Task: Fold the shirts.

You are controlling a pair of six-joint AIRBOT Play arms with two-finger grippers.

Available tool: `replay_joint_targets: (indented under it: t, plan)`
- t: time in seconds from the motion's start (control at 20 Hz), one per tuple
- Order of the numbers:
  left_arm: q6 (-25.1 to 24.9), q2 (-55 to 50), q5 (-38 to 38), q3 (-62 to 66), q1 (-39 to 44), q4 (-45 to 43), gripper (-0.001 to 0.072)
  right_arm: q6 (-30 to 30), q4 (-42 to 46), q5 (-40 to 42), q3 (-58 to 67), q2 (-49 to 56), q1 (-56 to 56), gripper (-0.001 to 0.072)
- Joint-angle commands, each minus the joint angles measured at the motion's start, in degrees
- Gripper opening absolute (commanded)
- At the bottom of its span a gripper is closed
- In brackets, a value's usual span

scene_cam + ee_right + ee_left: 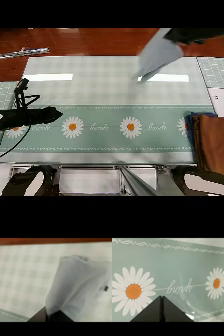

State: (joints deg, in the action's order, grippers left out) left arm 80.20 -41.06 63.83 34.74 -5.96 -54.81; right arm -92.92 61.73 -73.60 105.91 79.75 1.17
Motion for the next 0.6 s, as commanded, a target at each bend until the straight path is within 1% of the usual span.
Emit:
replay_joint_targets:
  t: [0.0,0.2,0.3,0.45,0.5,0.55]
  plan:
    - [0.0,0.0,0.3,0.0,0.0,0.0,0.0025,-2.7,1.2,-7.8,3.5,-2.8,13.2,0.0029]
    - [-0.1,0.0,0.2,0.0,0.0,0.0,0.0025,-4.3,-0.1,-18.1,3.5,-5.6,30.2,0.0027]
    - [-1.6,0.0,0.2,0.0,0.0,0.0,0.0025,-5.2,0.2,-22.4,3.5,-7.1,37.0,0.0027]
    - [-1.8,0.0,0.1,0.0,0.0,0.0,0.0025,-6.7,-3.1,-28.5,3.3,-8.6,46.5,0.0027]
    - [-1.8,0.0,-0.3,0.0,0.0,0.0,0.0025,-7.0,-3.4,-32.1,2.6,-9.0,49.2,0.0027]
    - [-1.8,0.0,-0.8,0.0,0.0,0.0,0.0025,-6.8,-2.9,-32.9,1.0,-10.1,51.3,0.0027]
